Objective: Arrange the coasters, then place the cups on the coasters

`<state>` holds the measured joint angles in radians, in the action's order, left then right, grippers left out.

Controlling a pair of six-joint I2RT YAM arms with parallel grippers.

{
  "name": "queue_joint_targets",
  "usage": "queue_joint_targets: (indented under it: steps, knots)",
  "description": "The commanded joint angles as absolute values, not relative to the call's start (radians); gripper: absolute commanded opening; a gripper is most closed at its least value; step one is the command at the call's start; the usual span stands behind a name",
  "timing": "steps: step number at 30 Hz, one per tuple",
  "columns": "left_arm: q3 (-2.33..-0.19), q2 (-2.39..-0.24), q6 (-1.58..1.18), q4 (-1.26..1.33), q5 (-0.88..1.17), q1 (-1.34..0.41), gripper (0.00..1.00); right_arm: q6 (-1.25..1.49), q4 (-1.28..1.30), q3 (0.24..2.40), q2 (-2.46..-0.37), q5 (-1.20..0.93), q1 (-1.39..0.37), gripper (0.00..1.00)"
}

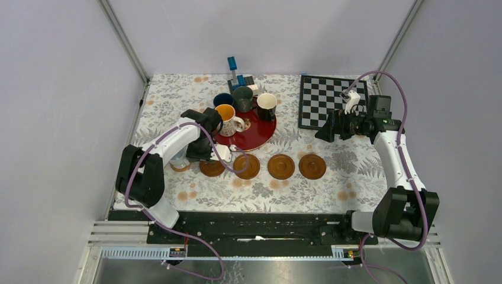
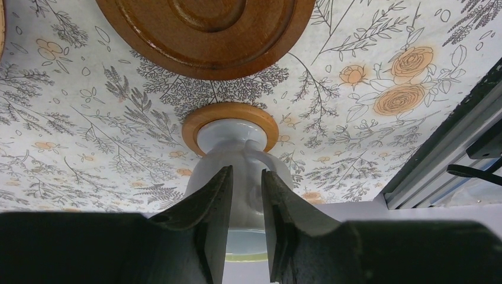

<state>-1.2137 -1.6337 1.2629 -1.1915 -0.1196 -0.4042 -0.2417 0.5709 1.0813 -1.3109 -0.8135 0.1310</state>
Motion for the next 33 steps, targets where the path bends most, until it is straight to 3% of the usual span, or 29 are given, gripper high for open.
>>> queue_joint_targets:
  steps: [1,23,27,33]
  knots:
    - [-1.207,-1.628,1.29,-1.192,-0.134,-0.396,0.28,-0.245,0.573,1.08,-1.312,-0.839,0.133,0.98]
    - [-1.141,-1.57,1.298,-1.15,-0.175,-0.416,0.3,-0.249,0.573,1.079,-1.312,-0.841,0.133,0.98]
    - [-1.253,-1.589,1.234,-1.194,-0.056,-0.421,0.34,-0.247,0.569,1.077,-1.314,-0.841,0.133,0.98]
    - [-1.494,-1.647,1.044,-1.211,0.148,-0.424,0.55,-0.243,0.563,1.091,-1.33,-0.85,0.131,0.98]
